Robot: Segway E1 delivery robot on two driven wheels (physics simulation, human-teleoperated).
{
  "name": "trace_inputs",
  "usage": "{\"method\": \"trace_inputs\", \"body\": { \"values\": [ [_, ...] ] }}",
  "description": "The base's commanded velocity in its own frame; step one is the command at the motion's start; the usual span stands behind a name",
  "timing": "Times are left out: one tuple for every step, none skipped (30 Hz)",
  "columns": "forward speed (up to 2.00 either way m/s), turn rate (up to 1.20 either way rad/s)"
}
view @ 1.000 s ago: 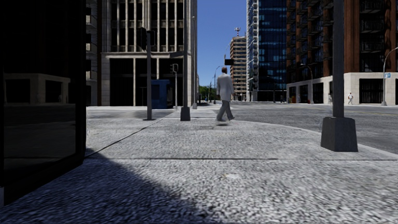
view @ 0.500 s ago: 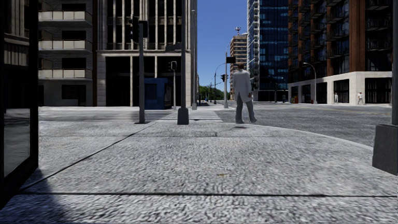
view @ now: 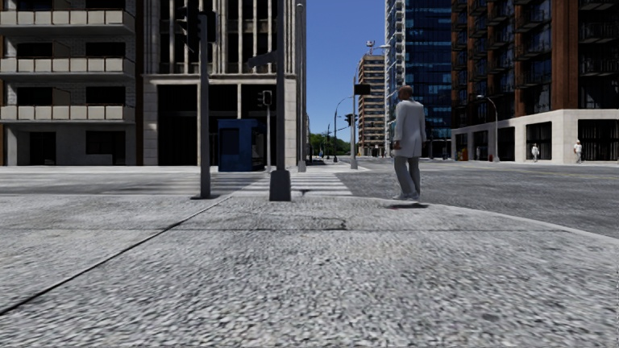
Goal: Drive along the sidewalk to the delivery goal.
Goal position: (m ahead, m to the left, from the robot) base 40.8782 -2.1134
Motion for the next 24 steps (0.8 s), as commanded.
{"method": "trace_inputs", "body": {
  "values": [
    [2.0,-0.79],
    [2.0,-0.33],
    [2.0,-0.33],
    [2.0,0.0],
    [2.0,0.0],
    [2.0,0.0],
    [2.0,0.0],
    [2.0,0.0],
    [2.0,0.0],
    [2.0,0.0],
    [2.0,0.0],
    [2.0,0.0],
    [2.0,0.0],
    [2.0,0.0],
    [2.0,0.0],
    [2.0,0.0],
    [2.0,0.0],
    [2.0,0.0],
    [2.0,0.0],
    [2.0,0.0],
    [2.0,0.0],
    [2.0,0.0],
    [2.0,0.0],
    [2.0,0.0]
  ]
}}
